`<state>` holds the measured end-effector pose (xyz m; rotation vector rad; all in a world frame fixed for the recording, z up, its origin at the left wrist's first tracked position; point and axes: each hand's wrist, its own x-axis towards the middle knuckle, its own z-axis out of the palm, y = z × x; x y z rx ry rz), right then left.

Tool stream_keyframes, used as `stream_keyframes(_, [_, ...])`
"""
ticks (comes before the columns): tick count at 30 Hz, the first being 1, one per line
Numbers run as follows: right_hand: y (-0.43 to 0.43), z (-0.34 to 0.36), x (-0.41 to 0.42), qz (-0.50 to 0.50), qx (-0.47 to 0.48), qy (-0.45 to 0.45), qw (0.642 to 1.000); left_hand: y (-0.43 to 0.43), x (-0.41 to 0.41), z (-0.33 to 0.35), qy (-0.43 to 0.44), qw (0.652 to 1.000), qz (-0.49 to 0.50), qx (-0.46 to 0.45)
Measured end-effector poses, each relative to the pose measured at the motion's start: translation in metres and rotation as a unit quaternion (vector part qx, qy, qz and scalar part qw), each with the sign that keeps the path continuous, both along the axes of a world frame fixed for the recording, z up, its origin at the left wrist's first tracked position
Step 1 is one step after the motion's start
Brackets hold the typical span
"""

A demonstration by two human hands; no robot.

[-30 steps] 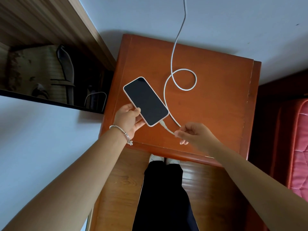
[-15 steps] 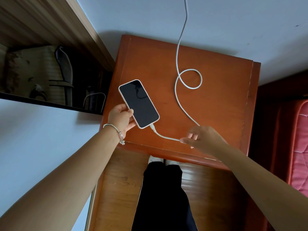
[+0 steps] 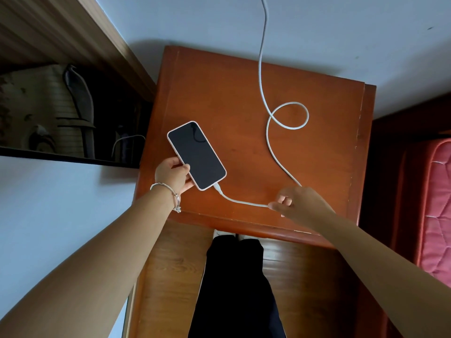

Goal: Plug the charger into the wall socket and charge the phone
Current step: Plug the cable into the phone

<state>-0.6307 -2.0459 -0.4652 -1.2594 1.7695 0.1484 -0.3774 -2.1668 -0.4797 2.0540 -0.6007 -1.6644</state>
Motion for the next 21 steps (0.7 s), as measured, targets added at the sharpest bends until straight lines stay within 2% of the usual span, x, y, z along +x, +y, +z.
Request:
stream_keyframes(10, [0.009,-0.002,0.006,-0.015,-0.004,-0.031,0.999,-0.004,0.002,-0.01,-0.074,0.992,-0.087,-0.045])
stream_keyframes(15, [0.008,-0.005,0.008,-0.021,-0.013,-0.037,0.999,-0.014,-0.009,-0.013,-0.082,0.984,-0.135,-0.087])
stream_keyframes(21, [0.011,-0.007,0.008,0.005,-0.004,-0.055,0.998,-0.017,-0.011,-0.019,-0.162,0.964,-0.176,-0.12])
